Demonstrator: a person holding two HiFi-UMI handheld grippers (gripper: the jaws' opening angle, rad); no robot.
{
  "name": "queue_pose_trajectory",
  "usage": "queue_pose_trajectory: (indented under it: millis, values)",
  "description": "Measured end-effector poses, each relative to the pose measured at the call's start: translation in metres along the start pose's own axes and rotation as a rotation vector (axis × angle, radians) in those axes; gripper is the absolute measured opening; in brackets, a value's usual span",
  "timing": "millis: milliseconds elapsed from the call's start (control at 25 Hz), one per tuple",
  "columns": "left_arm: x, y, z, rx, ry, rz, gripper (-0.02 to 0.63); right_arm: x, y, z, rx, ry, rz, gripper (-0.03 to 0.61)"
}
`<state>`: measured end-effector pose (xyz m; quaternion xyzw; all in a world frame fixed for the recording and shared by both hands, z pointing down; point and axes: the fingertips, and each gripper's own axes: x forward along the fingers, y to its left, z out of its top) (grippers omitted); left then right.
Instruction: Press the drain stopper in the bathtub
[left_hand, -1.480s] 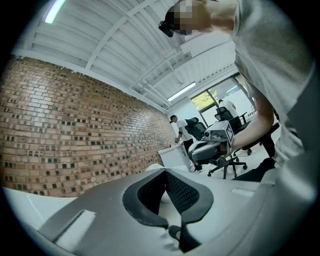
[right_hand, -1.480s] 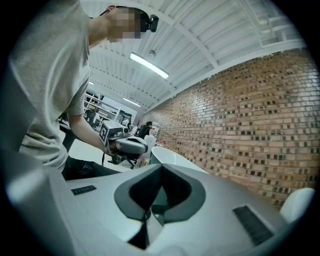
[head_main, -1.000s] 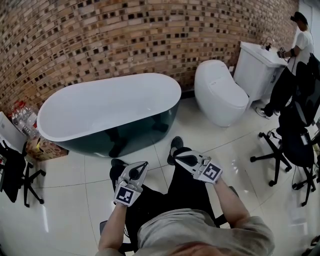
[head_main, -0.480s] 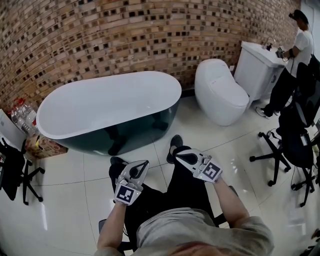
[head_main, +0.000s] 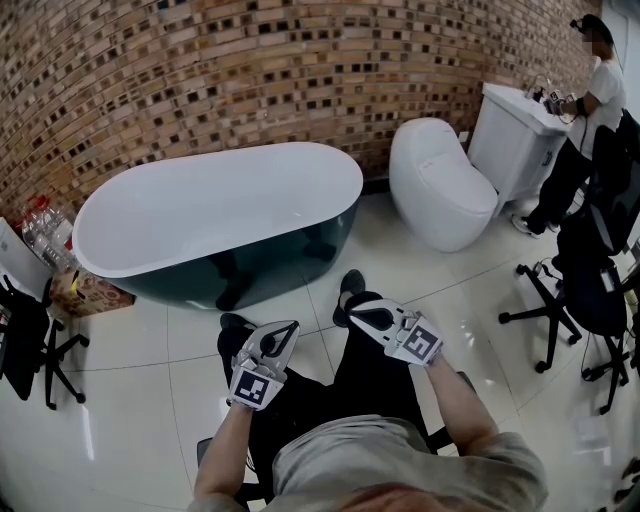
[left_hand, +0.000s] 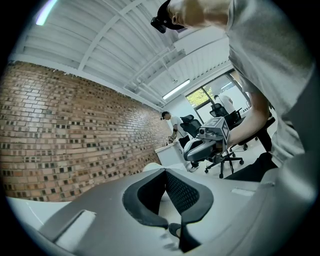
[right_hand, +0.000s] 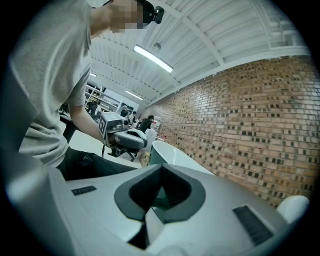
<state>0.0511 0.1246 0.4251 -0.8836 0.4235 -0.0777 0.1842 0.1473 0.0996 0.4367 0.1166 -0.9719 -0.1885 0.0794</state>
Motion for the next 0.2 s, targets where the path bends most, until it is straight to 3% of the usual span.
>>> queue_pose_trajectory:
  millis: [200]
  values:
    - [0.0014,0.0002,-0.0025,0.002,-0.003,-0.003,0.009,0.0052,0.0022,-0.0016,-0.019,0.000,0.009,0.000]
